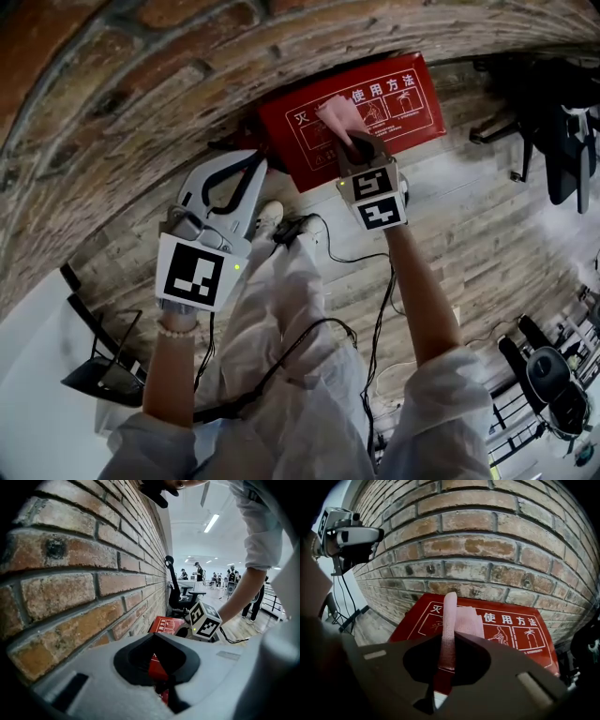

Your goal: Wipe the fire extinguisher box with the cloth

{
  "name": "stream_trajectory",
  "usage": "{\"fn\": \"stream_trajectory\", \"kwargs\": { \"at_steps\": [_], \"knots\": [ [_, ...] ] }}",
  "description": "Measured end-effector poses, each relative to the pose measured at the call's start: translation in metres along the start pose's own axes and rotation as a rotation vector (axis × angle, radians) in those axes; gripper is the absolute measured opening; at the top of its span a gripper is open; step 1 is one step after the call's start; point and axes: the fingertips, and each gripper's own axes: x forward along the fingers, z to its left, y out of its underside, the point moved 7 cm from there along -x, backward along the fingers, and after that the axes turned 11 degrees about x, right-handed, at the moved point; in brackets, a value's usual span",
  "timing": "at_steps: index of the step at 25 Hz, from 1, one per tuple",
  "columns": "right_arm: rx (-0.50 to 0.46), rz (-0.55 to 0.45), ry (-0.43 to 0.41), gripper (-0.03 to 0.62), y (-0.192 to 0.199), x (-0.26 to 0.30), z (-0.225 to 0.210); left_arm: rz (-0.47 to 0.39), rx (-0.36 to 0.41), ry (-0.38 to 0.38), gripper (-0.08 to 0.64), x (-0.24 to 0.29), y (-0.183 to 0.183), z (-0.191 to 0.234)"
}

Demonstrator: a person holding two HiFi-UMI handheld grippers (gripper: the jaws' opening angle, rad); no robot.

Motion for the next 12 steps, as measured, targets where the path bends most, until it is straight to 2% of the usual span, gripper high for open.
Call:
{"fn": "stream_trajectory", "kwargs": {
  "at_steps": [12],
  "knots": [
    [-0.043, -0.002, -0.112, 0.02, -0.002, 0.016, 0.066, 0.006, -0.004, -0.012, -0.002, -0.013, 0.011, 0.007]
  ]
}}
